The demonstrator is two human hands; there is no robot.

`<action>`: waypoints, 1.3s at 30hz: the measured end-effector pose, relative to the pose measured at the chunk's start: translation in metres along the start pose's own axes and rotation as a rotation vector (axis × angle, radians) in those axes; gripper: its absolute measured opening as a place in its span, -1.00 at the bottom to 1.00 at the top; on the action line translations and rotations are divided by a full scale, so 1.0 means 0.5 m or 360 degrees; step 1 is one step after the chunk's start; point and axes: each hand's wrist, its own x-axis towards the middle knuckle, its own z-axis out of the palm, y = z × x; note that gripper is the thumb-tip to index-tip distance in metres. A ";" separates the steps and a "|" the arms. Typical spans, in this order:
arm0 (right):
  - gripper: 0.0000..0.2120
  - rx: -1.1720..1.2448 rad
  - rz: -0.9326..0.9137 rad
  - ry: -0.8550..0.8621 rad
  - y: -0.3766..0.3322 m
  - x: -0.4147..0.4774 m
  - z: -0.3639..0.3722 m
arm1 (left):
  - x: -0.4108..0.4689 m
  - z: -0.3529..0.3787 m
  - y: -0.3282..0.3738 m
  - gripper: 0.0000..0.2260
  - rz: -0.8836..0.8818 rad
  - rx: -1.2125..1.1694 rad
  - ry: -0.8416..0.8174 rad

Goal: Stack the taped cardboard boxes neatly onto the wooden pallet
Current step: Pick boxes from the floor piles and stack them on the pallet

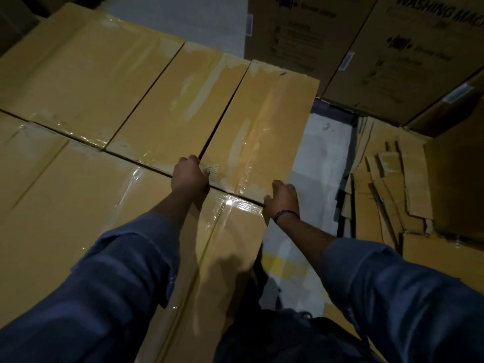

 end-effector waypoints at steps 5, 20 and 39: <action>-0.82 -0.0064 -0.0038 -0.0010 0.001 -0.011 0.012 | -0.006 -0.004 -0.014 -0.53 0.0025 -0.0013 -0.0051; -0.50 -0.0302 -0.0153 -0.0242 0.013 0.004 0.025 | -0.058 0.006 -0.015 -0.72 0.0166 0.0187 0.0024; -0.29 -0.0250 -0.0312 -0.0481 0.074 -0.313 0.083 | -0.456 0.025 -0.248 -0.48 0.0207 0.0506 -0.0018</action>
